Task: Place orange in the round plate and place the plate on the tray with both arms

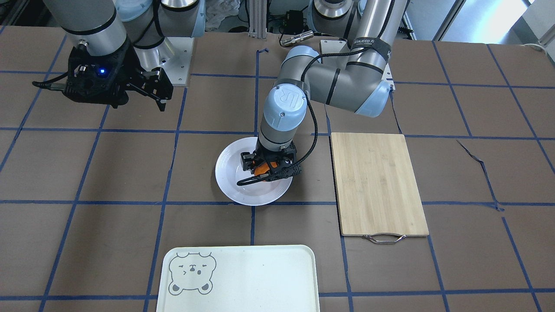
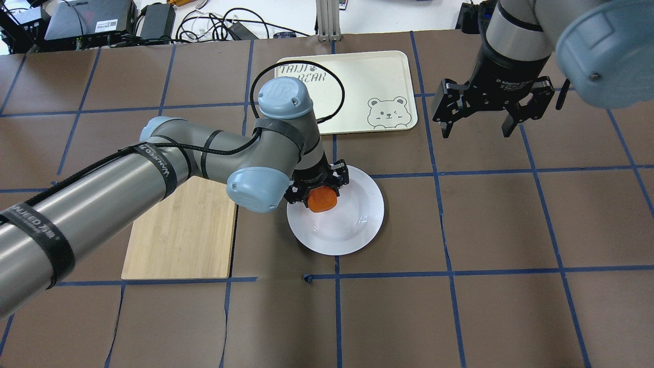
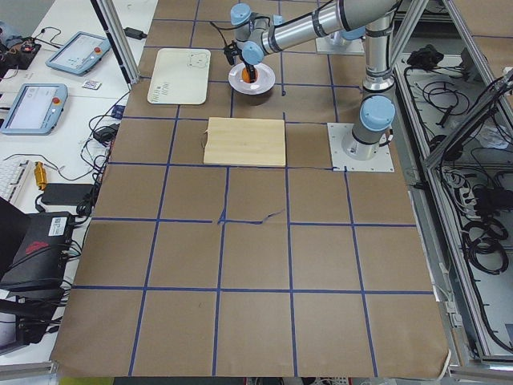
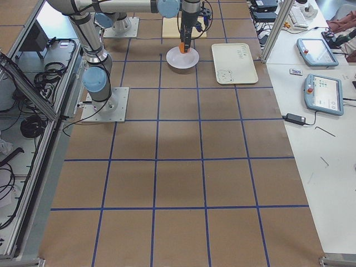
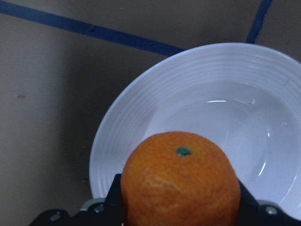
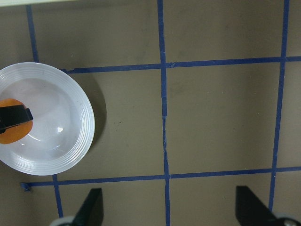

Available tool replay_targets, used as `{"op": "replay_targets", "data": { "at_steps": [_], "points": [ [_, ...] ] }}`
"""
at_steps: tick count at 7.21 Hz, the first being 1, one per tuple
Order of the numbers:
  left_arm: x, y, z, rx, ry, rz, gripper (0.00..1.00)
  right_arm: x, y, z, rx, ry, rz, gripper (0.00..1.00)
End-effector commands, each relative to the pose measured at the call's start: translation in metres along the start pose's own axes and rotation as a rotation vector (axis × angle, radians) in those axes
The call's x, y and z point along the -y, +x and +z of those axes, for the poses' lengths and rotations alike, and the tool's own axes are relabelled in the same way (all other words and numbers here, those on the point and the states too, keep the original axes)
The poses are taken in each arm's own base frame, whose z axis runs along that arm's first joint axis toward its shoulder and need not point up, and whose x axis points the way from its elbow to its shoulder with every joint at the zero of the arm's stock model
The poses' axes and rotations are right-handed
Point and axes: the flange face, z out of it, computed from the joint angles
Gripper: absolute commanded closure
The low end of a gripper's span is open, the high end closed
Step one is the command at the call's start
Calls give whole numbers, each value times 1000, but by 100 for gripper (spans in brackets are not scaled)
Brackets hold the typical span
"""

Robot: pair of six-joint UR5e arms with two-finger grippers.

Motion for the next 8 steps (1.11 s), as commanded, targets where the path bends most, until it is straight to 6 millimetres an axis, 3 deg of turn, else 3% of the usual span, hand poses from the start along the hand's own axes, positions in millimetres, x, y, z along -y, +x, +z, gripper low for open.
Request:
{"op": "replay_targets", "data": {
  "at_steps": [1, 2, 4, 5, 6, 7, 8],
  "points": [
    [2, 9, 10, -1, 22, 4, 0, 0, 0, 0, -2, 0, 0, 0],
    [4, 8, 1, -15, 29, -2, 0, 0, 1, -1, -5, 1, 0, 0],
    [21, 8, -56, -8, 11, -36, 0, 1, 2, 0, -1, -3, -3, 0],
    [36, -8, -104, 10, -23, -48, 0, 0, 1, 1, -9, -7, 9, 0],
    [36, -17, -162, 19, -45, -13, 0, 2, 5, 7, -33, -19, 14, 0],
    [24, -19, -210, 12, -29, 14, 0, 10, 10, 22, -37, -50, 16, 0],
    [9, -23, -244, -7, 16, 52, 0, 19, 25, 26, -30, -50, 45, 0]
  ]
}}
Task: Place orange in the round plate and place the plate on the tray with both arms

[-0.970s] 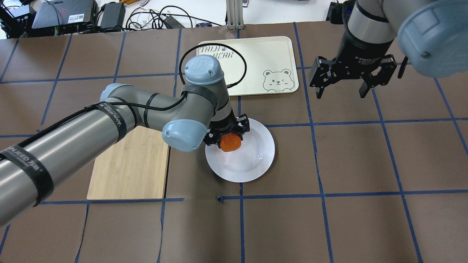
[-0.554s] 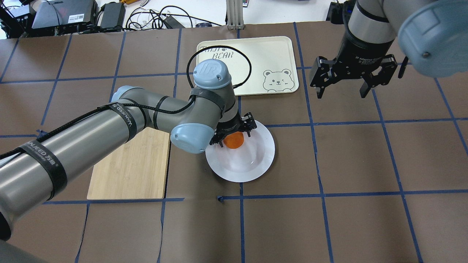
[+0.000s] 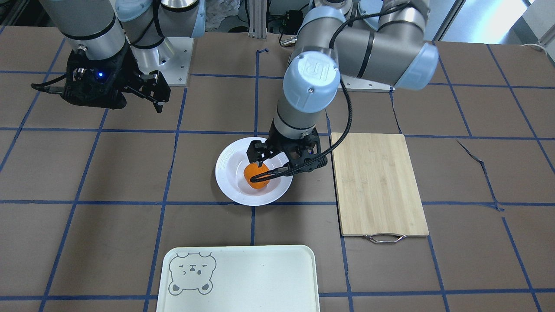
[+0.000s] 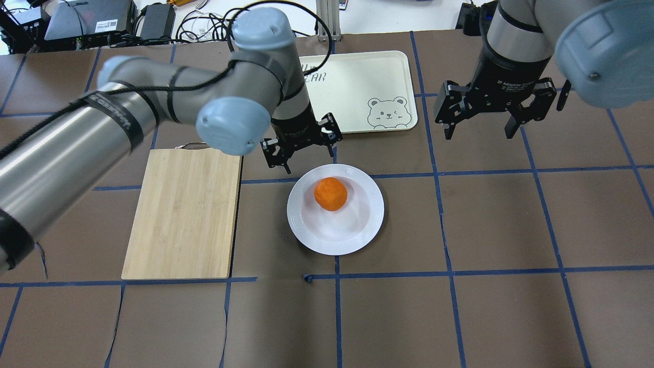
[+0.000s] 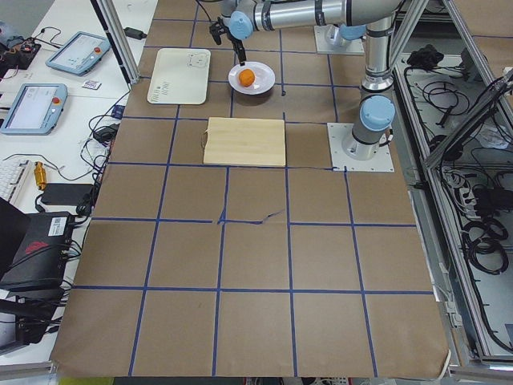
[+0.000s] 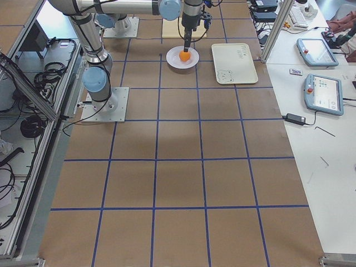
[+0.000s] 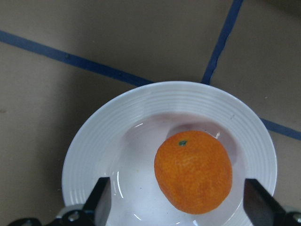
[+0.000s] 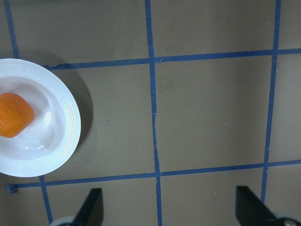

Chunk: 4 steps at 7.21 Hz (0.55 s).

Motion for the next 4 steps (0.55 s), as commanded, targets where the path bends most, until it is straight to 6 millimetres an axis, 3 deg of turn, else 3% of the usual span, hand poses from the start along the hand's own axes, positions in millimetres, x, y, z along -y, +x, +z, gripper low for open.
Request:
{"op": "replay_targets", "data": {
  "at_steps": [1, 2, 3, 4],
  "points": [
    [-37, -15, -74, -29, 78, 116, 0, 24, 30, 22, 31, -41, 60, 0],
    [-55, -24, -96, -39, 120, 240, 0, 48, 26, 46, 131, -39, 70, 0],
    [-58, -32, -98, -18, 132, 260, 0, 60, 14, 62, 232, -10, 22, 0],
    [-52, -45, -94, 68, 170, 249, 0, 73, 11, 111, 246, -49, -92, 0]
  ]
}}
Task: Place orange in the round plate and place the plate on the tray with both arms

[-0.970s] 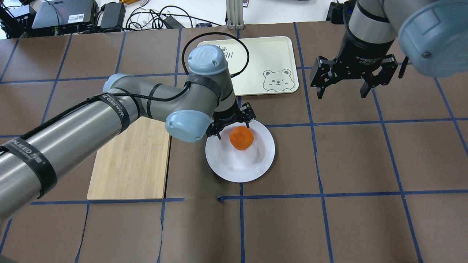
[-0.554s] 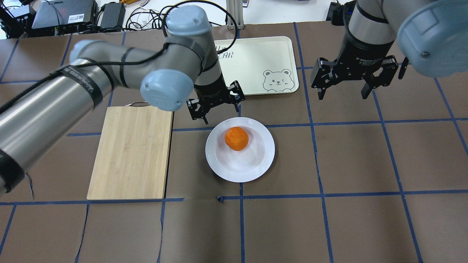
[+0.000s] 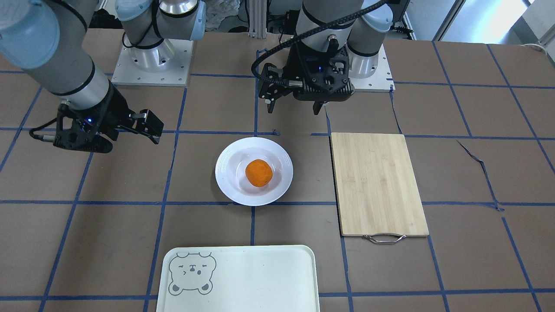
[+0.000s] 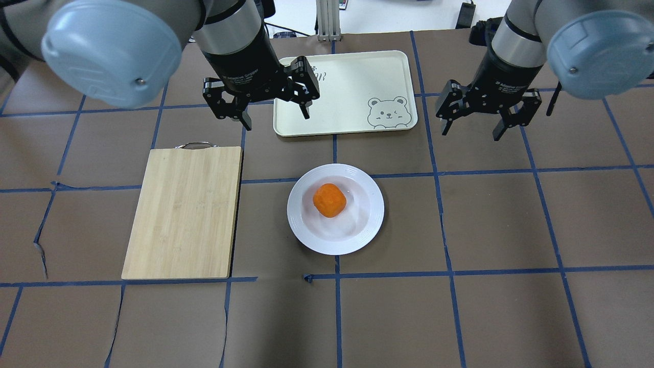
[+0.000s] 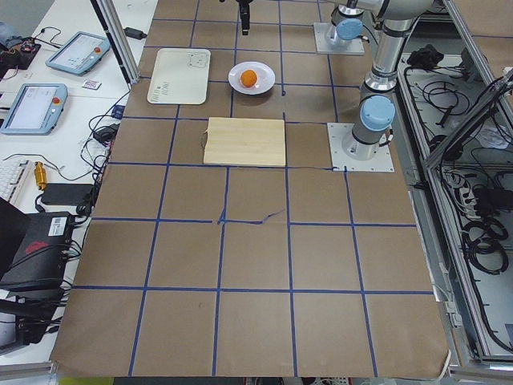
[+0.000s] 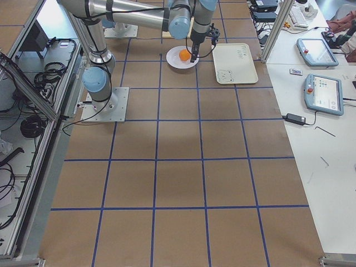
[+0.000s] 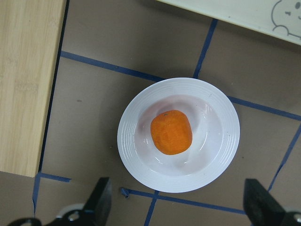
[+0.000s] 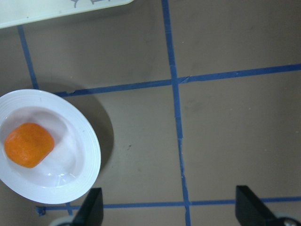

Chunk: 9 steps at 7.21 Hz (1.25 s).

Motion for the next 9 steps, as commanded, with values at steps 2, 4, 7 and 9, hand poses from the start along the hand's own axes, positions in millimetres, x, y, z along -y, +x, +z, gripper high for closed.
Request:
{"op": "replay_targets", "data": {
  "at_steps": [2, 4, 7, 9],
  "points": [
    [-4, -38, -2, 98, 33, 46, 0, 33, 7, 102, 82, -5, -196, 0],
    [19, -109, -25, 100, 58, 83, 0, 35, 0, 146, 221, 27, -220, 0],
    [21, -124, -24, 98, 53, 62, 0, 15, -8, 201, 381, 63, -220, 0],
    [19, -123, -22, 90, 50, 60, 0, 2, -11, 227, 390, 95, -243, 4]
  ]
}}
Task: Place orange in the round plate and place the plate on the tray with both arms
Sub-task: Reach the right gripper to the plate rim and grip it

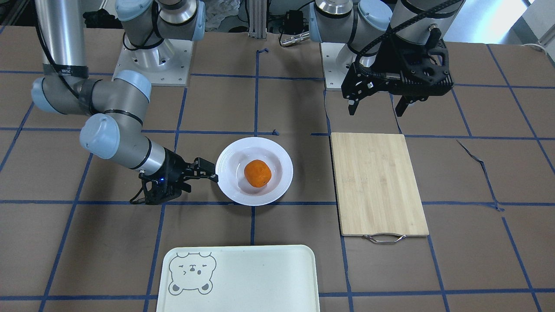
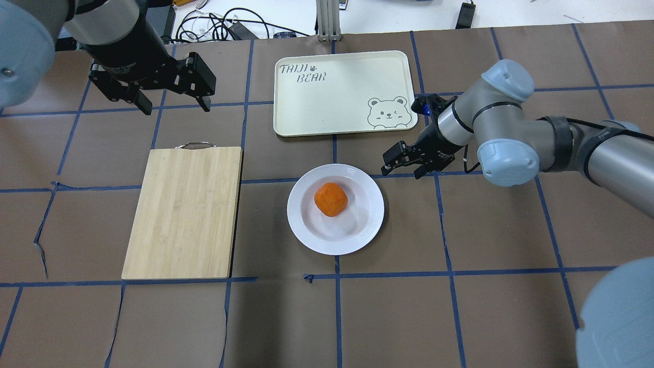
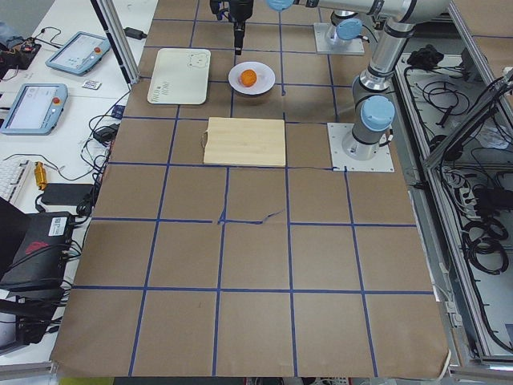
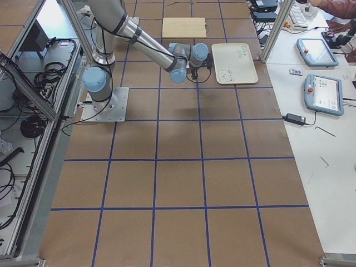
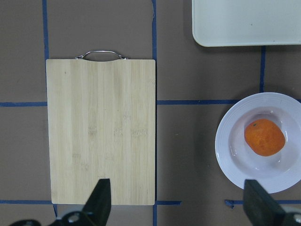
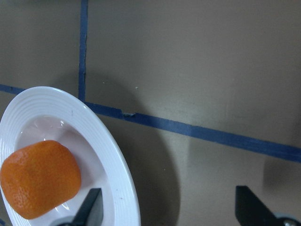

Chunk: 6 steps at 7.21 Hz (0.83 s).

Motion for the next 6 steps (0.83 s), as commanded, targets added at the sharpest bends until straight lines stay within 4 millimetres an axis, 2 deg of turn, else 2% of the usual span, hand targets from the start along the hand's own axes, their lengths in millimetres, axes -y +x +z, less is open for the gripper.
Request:
{"op": "replay_targets", "data": {
  "at_steps": [1, 3, 4, 5, 6],
  "points": [
    [-1, -1, 0, -3, 0, -3, 0, -11, -8, 20, 7, 12, -38, 11],
    [-1, -2, -1, 4, 1, -6, 0, -15, -29, 31, 5, 3, -86, 14],
    [-1, -2, -1, 1, 1, -5, 0, -16, -30, 32, 5, 0, -88, 15],
    [-2, -2, -1, 0, 3, -3, 0, -17, -31, 33, 5, -1, -89, 19],
    [-2, -2, -2, 0, 4, 0, 0, -19, -31, 36, 6, -7, -89, 28]
  ]
}}
